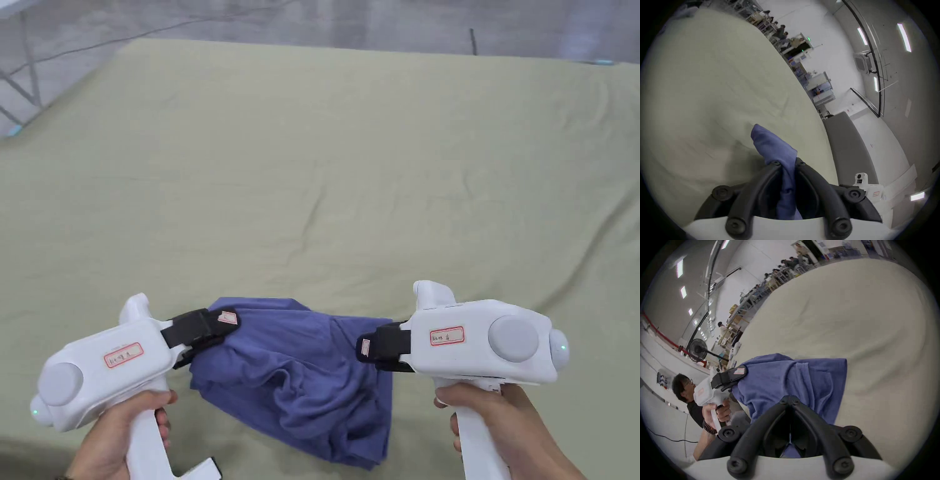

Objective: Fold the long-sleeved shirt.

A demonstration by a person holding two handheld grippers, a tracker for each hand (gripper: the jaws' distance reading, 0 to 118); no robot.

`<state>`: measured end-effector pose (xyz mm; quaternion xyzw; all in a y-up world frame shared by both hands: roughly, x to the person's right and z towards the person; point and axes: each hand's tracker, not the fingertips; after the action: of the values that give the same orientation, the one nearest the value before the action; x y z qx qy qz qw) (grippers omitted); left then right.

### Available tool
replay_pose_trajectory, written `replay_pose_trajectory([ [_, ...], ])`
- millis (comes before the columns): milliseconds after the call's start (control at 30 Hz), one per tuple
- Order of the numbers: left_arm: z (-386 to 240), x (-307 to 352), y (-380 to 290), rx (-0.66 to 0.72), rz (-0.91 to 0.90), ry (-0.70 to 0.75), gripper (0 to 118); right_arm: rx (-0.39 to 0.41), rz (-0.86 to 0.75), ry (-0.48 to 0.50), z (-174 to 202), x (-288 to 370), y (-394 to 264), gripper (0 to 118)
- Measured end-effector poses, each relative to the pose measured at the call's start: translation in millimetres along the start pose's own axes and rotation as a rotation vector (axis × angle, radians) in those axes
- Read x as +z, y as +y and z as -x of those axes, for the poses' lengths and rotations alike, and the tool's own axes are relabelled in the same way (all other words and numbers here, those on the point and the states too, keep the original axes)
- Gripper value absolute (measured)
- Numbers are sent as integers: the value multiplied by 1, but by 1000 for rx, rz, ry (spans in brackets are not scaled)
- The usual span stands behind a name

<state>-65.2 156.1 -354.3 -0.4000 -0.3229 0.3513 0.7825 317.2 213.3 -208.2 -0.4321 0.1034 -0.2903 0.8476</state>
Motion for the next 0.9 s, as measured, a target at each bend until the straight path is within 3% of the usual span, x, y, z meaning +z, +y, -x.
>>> replay_pose_trajectory([
  [300, 100, 125, 147, -111, -108, 142, 8, 183, 101, 151, 125, -135, 34, 2],
  [467, 135, 132, 174, -113, -81, 204, 8, 208, 125, 188, 162, -186, 40, 2],
  [500, 137, 127, 172, -105, -79, 207, 15, 209, 137, 197, 165, -190, 40, 2],
  [533, 134, 125, 169, -105, -84, 214, 57, 211, 142, 199, 167, -192, 41, 2],
  [567, 131, 123, 167, -111, -99, 232, 108, 216, 143, 197, 169, -191, 41, 2],
  [600, 127, 120, 167, -112, -100, 240, 118, 222, 140, 194, 168, -187, 42, 2],
  [767, 83, 138, 172, -245, -198, 395, 118, 211, 71, 186, 153, -135, 45, 2],
  [867, 20, 140, 157, -301, -236, 340, 117, 229, -66, 109, 144, -79, 50, 2],
  [900, -13, 140, 150, -346, -278, 266, 101, 242, -121, 61, 142, -57, 54, 2],
])
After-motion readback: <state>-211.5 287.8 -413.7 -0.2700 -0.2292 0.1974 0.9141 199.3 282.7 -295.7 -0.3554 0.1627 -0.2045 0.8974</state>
